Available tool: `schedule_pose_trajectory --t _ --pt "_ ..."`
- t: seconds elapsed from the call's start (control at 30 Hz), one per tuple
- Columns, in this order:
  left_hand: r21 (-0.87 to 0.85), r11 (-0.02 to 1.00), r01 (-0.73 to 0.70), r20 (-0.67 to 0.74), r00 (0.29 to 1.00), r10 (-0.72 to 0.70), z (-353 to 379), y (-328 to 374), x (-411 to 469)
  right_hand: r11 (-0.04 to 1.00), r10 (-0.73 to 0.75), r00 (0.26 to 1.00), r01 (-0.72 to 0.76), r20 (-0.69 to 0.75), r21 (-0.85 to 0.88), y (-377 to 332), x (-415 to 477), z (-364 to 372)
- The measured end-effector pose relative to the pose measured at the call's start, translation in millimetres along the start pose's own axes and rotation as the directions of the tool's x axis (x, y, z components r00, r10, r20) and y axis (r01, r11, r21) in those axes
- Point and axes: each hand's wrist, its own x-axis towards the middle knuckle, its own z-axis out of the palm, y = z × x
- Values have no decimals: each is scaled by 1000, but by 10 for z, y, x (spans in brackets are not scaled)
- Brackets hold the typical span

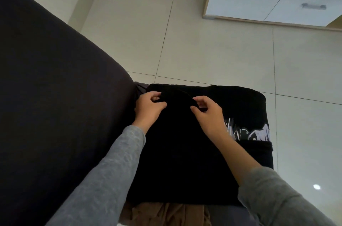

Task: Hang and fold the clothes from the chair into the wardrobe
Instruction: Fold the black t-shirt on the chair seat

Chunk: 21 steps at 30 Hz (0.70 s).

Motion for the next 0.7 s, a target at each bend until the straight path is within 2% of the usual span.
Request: schedule_pose_trajectory --t 0.07,0.13,0.2,0.23,0.3,0.37,0.43,0.53,0.7 --pt "-32 990 -134 -81 988 131 -53 -1 -174 997 -66 998 66 -3 36 10 -141 2" --pt "-53 956 -288 -158 948 277 -110 -54 -395 987 -151 988 153 -44 48 33 -335 -16" --pt "-56 915 -400 -154 909 388 -162 -201 -626 964 -260 964 263 -52 43 107 -565 -41" --pt "-36 900 -435 -110 897 429 -183 -314 -721 950 -310 950 311 -27 26 166 -672 -41" --pt "79 886 -457 56 889 454 -219 -569 -909 938 -343 936 347 79 -29 334 -887 -43" --pt "244 836 -491 222 867 445 -261 -779 -1054 935 -305 925 336 227 -115 523 -1061 -46" --pt "394 750 -532 277 846 455 -271 -884 -1145 937 -227 909 302 350 -177 659 -1195 -70" --pt "529 689 -495 177 859 481 -230 -838 -1261 946 -161 907 254 388 -203 704 -1294 -188" --pt "611 682 -401 18 869 495 -55 -674 -1493 943 -83 950 172 302 -283 719 -1410 -666"
